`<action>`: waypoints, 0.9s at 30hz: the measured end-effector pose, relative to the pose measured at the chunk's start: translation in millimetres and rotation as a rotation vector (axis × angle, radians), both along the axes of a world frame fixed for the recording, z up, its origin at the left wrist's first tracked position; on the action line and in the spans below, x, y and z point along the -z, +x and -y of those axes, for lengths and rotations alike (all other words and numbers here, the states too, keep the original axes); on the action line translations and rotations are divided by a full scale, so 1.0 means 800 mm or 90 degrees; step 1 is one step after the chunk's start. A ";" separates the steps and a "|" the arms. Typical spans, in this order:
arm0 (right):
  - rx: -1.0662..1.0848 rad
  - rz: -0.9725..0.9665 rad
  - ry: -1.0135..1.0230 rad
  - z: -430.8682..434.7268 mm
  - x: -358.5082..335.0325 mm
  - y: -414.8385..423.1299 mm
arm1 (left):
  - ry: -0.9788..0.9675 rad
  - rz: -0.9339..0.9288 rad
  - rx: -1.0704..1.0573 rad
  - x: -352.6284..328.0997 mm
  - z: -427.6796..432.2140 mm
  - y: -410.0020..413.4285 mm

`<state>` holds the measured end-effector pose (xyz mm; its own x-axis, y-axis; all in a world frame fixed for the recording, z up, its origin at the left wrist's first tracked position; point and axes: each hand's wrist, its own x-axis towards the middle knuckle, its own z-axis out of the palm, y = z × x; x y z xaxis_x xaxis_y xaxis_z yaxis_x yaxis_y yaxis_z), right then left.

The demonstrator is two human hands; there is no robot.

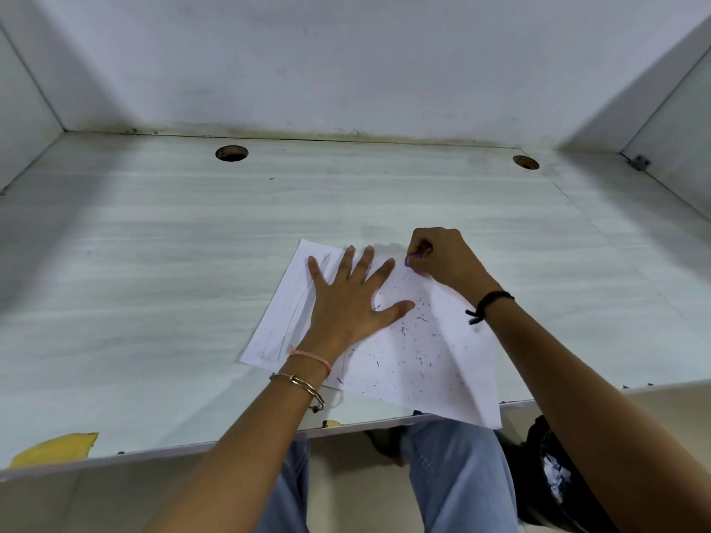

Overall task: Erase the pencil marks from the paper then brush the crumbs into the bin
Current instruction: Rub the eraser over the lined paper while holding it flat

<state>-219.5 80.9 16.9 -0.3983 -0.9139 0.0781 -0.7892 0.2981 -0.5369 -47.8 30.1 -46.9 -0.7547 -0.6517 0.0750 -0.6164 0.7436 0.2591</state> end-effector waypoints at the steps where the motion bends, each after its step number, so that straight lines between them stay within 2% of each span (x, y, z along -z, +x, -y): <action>1: -0.003 -0.005 -0.006 -0.001 -0.001 0.002 | 0.000 0.002 0.002 0.000 0.000 0.000; 4: -0.034 0.027 -0.032 -0.014 0.000 0.025 | -0.008 -0.004 0.004 0.003 0.001 -0.002; 7: -0.073 0.059 0.005 -0.023 0.007 0.039 | -0.027 -0.013 0.002 0.006 0.002 -0.003; 15: 0.060 0.033 -0.042 0.002 0.000 -0.006 | -0.003 0.003 -0.003 0.000 0.001 -0.001; 18: 0.013 0.074 -0.093 -0.007 -0.004 0.023 | -0.012 0.014 -0.001 0.003 0.002 -0.003; 21: -0.058 0.060 -0.022 -0.018 0.006 0.043 | -0.019 0.001 0.000 0.004 0.002 -0.003; 27: 0.070 0.030 -0.006 -0.003 0.006 -0.003 | -0.001 0.004 0.001 0.000 0.001 0.000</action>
